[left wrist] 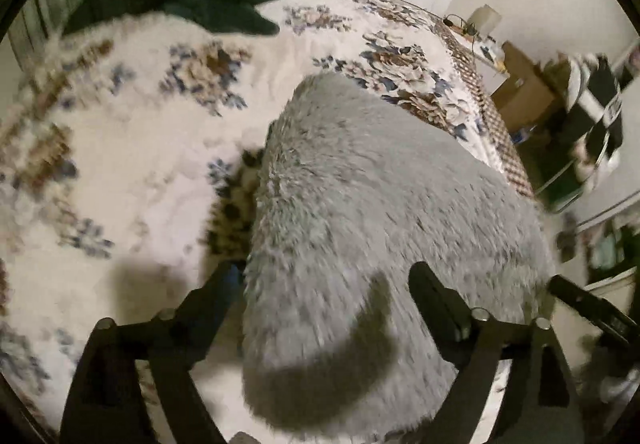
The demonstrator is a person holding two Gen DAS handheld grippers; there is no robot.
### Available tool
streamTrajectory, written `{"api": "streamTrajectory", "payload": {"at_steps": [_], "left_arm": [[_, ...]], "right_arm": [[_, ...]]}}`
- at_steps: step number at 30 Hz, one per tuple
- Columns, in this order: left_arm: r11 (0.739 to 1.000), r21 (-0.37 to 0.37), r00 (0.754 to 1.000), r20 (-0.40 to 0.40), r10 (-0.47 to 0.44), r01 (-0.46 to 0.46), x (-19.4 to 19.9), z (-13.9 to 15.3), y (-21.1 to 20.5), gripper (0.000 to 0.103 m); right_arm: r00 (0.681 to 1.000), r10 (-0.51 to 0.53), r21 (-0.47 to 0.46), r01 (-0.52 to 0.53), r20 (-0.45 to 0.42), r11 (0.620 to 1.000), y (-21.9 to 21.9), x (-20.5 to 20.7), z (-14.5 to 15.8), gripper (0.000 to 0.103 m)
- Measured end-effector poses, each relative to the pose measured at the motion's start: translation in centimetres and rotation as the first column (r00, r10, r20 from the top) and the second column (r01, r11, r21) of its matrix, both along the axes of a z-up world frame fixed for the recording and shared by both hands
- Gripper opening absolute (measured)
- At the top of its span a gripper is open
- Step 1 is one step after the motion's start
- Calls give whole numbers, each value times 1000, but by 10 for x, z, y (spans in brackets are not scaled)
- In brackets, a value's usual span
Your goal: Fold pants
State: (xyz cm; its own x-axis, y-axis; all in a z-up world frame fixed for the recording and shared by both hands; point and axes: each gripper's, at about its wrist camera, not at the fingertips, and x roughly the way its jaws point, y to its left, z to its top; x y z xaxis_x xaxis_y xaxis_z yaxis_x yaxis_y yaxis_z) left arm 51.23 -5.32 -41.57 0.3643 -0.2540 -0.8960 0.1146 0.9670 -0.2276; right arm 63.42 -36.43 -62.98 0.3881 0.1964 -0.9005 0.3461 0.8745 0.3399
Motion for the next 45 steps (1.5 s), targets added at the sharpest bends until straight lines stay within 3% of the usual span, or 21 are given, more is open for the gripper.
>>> {"api": "streamTrajectory", "payload": {"at_steps": [1, 3, 5, 8, 17, 29, 37, 45], "left_arm": [[1000, 25, 1000, 7, -2, 2, -5, 6, -2, 95], [997, 77, 1000, 20, -11, 9, -23, 23, -9, 95], [993, 113, 999, 32, -23, 19, -38, 39, -13, 95], [989, 146, 998, 65, -25, 15, -66, 69, -14, 95], [987, 162, 983, 186, -6, -24, -159, 177, -16, 95], [983, 164, 946, 322, 25, -82, -294, 288, -16, 95], [981, 140, 923, 378, 70, -131, -357, 331, -13, 95], [981, 141, 916, 397, 64, -130, -387, 346, -6, 95]], "right_arm": [[1000, 4, -112, -4, 1, 994, 8, -9, 16, 102], [1000, 0, -233, 2, 10, 972, 20, -43, 53, 102], [1000, -1, -333, 11, 30, 943, 34, -65, 80, 102], [998, 1, -410, 24, 62, 912, 52, -110, 128, 102], [987, 24, -421, 47, 160, 906, 88, -221, 254, 103], [947, 72, -418, 70, 314, 906, 106, -378, 402, 103], [914, 139, -449, 52, 381, 892, 120, -476, 476, 103], [893, 155, -460, 65, 423, 885, 139, -533, 528, 103]]}}
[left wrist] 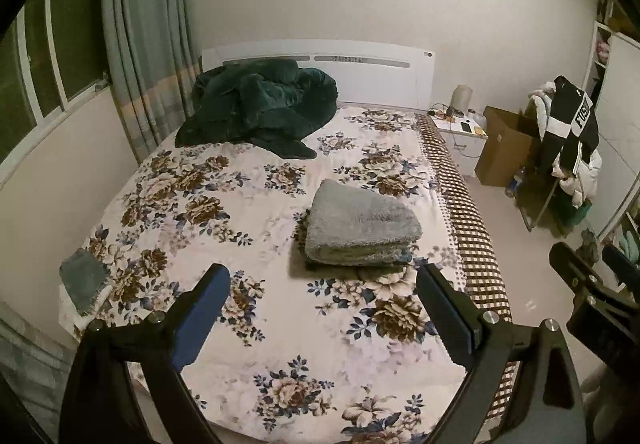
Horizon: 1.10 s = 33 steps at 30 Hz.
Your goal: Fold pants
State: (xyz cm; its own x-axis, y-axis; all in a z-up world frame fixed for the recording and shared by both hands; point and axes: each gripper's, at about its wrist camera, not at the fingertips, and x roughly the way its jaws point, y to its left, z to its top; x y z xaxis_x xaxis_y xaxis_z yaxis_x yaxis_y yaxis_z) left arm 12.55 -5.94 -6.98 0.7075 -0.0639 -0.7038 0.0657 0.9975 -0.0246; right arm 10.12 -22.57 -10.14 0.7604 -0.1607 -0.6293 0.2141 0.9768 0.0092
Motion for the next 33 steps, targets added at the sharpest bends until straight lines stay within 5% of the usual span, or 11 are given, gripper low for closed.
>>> {"api": "streamTrajectory", "payload": {"at_steps": [33], "left_arm": [[1000, 16, 1000, 10, -6, 5, -15, 4, 28, 103]], "right_arm": [[1000, 21, 4, -20, -24, 1000, 44, -5, 17, 103]]}}
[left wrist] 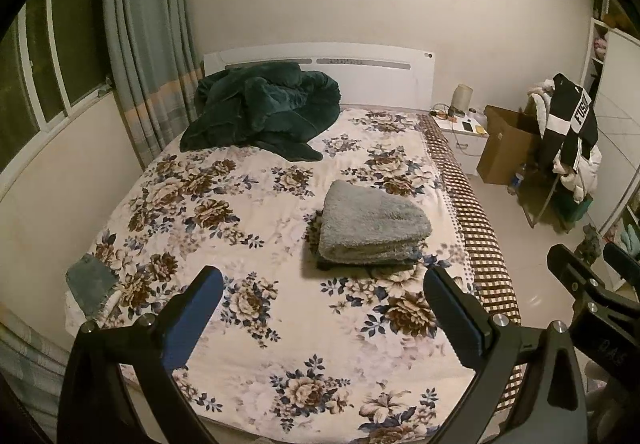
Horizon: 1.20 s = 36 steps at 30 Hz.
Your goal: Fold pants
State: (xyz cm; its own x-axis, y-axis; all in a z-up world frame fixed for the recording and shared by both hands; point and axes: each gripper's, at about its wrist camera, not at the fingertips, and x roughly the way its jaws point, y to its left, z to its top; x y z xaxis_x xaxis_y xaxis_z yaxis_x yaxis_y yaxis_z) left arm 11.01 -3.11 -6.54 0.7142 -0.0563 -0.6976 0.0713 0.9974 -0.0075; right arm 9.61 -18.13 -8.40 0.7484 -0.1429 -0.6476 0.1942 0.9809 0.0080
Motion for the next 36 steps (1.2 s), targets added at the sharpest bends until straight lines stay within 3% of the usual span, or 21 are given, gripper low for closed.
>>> {"api": "streamTrajectory", "payload": {"at_steps": [36], "left_arm": [[1000, 1, 1000, -2, 8, -8, -1, 2, 2, 102]], "right_arm": [[1000, 4, 0, -4, -10, 1000, 0, -5, -2, 103]]}}
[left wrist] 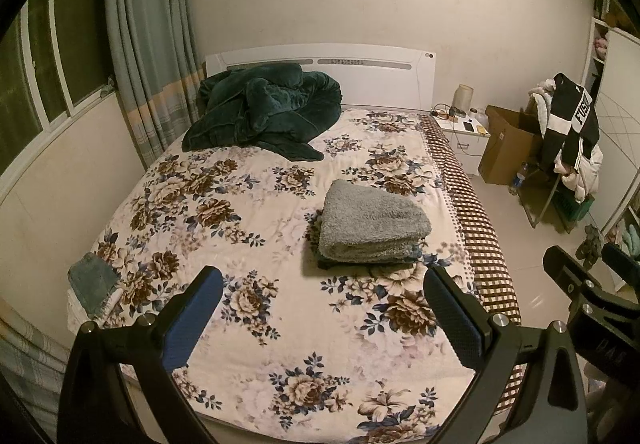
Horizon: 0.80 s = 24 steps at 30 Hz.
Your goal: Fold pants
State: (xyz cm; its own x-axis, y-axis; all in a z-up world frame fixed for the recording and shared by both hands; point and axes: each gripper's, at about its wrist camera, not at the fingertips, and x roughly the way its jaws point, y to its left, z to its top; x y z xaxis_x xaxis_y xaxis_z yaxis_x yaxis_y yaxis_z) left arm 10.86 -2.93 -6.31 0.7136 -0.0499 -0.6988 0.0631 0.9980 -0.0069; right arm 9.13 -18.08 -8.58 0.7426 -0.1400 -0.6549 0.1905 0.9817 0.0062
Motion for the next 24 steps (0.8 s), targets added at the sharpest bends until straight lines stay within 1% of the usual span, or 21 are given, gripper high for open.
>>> {"api": "streamTrajectory", "payload": {"at_steps": [9, 24], "left_arm": [[1000, 1, 1000, 0, -7, 7, 1, -1, 1, 102], [1000, 2, 1000, 1, -5, 5, -1, -1, 2, 102]], "right_arm": [[1000, 8, 7, -8, -6, 1000, -1, -2, -6, 103], [1000, 7, 9, -7, -6, 1000, -2, -2, -6, 103]]}}
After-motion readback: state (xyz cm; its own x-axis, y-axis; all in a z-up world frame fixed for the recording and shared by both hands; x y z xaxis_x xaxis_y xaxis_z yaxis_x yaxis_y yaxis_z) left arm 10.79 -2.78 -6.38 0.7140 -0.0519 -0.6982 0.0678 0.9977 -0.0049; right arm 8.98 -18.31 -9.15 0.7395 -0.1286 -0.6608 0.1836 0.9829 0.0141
